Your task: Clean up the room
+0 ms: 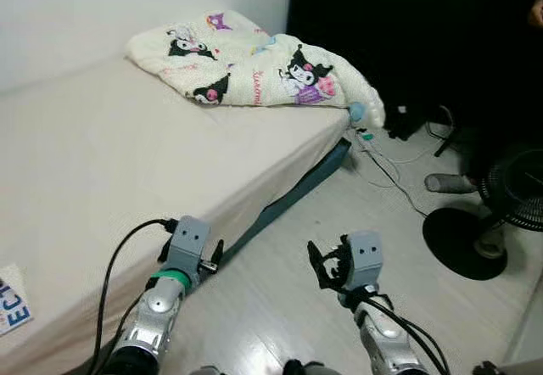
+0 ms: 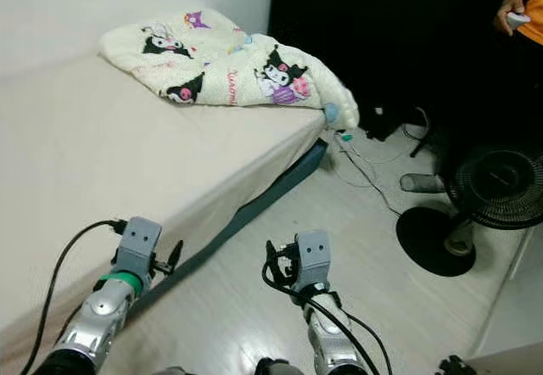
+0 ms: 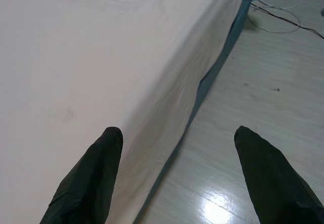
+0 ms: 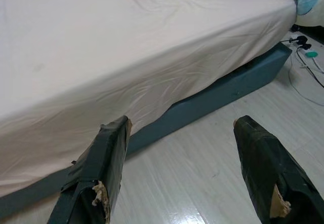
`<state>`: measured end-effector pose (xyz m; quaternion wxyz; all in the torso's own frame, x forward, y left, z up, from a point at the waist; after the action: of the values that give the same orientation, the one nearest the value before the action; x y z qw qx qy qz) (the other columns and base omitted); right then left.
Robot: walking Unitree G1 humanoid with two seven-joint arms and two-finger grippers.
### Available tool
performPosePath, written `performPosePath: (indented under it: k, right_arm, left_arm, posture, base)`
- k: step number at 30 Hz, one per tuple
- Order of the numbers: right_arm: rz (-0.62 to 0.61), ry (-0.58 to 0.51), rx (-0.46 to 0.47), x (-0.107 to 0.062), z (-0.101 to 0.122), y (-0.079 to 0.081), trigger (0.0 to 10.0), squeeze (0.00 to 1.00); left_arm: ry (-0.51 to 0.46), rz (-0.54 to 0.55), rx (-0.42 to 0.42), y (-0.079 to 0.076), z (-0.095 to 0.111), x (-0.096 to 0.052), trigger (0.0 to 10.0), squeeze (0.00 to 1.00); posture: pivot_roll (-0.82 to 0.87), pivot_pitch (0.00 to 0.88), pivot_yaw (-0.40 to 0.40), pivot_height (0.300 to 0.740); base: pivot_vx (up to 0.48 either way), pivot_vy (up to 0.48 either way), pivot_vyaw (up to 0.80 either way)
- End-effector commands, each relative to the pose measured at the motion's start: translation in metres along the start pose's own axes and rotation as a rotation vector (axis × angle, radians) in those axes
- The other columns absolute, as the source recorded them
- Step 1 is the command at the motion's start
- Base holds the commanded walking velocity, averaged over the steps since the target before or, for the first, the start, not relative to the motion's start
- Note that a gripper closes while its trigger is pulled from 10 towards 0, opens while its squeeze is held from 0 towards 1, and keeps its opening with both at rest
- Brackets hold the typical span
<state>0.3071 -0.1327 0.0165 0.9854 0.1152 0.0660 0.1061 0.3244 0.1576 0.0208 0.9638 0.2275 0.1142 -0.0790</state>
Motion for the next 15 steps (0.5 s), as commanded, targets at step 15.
performPosePath:
  k: [15]
  right_arm:
    - [0.034,0.042,-0.039,-0.0036,-0.0080,0.0035,10.0,0.00]
  left_arm:
    - [0.021,-0.012,0.006,-0.0038,-0.0046,-0.0015,10.0,0.00]
  posture:
    - [0.05,0.063,0.005,0.711]
  base:
    - [0.000,0.000,0.24]
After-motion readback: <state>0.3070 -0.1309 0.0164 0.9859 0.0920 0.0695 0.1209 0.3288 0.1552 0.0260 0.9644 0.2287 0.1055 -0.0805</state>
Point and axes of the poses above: a point about 5 cm out from each wrist's last joint towards the gripper, its own x axis pointing out of the wrist towards the gripper, its own z axis along the axis of the wrist's last joint, y = z × x, the point moved 3 cm from there along x, pointing out of the wrist towards the gripper, and after that the axes turned 11 degrees about x, right-handed, at the moved point
